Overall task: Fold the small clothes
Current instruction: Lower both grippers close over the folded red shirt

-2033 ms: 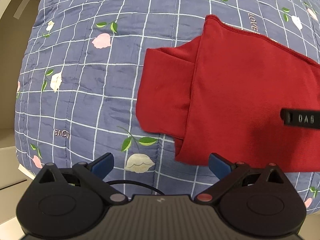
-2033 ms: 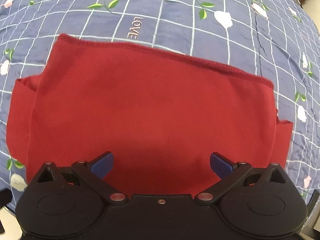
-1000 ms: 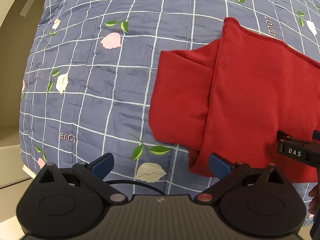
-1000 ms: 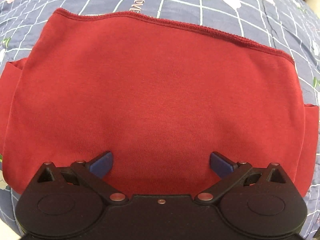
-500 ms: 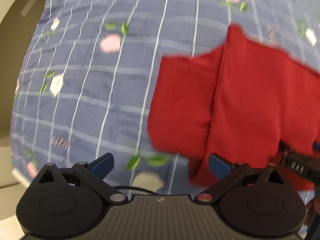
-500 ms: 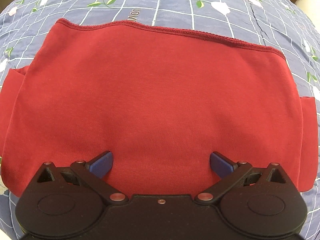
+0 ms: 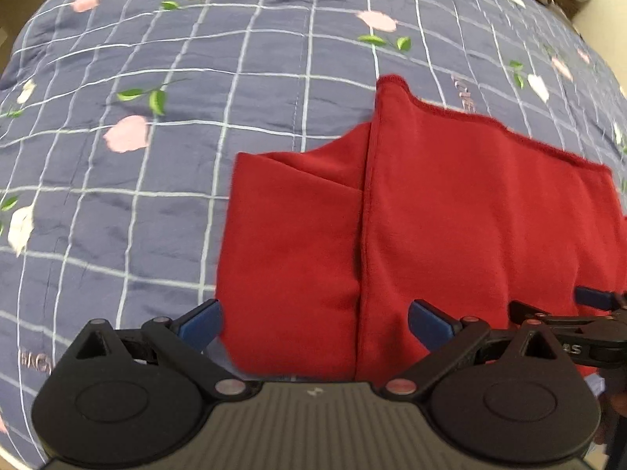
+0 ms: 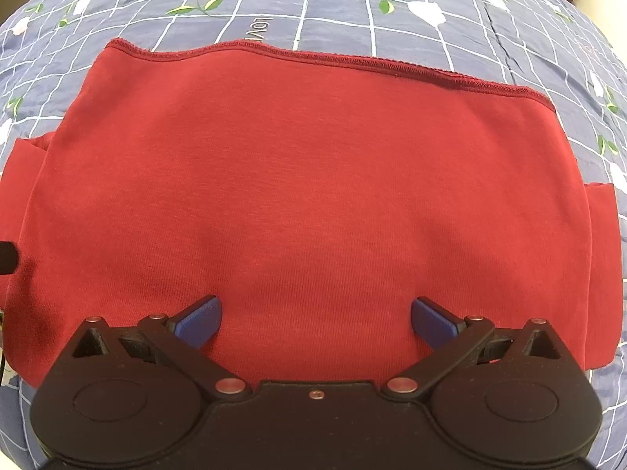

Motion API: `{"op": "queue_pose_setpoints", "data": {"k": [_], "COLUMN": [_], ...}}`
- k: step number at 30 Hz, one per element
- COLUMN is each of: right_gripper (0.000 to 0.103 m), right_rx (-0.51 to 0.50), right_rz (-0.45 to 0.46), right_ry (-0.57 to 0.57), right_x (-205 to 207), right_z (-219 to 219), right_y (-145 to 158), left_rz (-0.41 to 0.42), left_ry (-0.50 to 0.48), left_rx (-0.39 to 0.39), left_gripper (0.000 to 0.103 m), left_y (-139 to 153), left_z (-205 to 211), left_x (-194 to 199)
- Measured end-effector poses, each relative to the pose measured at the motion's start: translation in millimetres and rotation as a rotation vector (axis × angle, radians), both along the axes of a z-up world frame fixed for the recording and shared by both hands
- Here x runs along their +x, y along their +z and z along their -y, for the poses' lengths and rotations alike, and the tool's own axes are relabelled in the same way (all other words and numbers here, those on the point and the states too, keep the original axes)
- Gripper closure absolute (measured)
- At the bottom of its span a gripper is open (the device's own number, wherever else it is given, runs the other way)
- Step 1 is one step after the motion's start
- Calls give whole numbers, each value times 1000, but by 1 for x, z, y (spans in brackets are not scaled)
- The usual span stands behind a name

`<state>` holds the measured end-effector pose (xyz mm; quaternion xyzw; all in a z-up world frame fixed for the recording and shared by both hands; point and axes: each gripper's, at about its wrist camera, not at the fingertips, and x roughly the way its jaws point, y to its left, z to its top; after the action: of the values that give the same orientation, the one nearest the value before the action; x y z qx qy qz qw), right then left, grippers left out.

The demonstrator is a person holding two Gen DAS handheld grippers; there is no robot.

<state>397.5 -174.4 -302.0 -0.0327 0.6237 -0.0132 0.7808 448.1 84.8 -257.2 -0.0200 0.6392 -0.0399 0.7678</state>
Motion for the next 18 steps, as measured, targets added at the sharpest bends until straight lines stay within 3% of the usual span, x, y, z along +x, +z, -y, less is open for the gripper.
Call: {"op": "queue_pose_setpoints", "data": {"k": [3, 13, 18], "right_gripper": [0, 0, 0], "right_rx": [0, 12, 24], "right_rz": [-5, -31, -37], "right_ry": [-6, -11, -5], "right_x": [0, 4, 5], "right_z": [1, 5, 8], "right_y": [0, -2, -4], "left_rz": [-35, -118, -124], "left_ry": [-3, 65, 66], "left_rx": [65, 8, 7], "left_gripper": [1, 1, 16], "left_y": [-16, -32, -26], "left_z": [1, -12, -7], "left_x": [10, 18, 16]}}
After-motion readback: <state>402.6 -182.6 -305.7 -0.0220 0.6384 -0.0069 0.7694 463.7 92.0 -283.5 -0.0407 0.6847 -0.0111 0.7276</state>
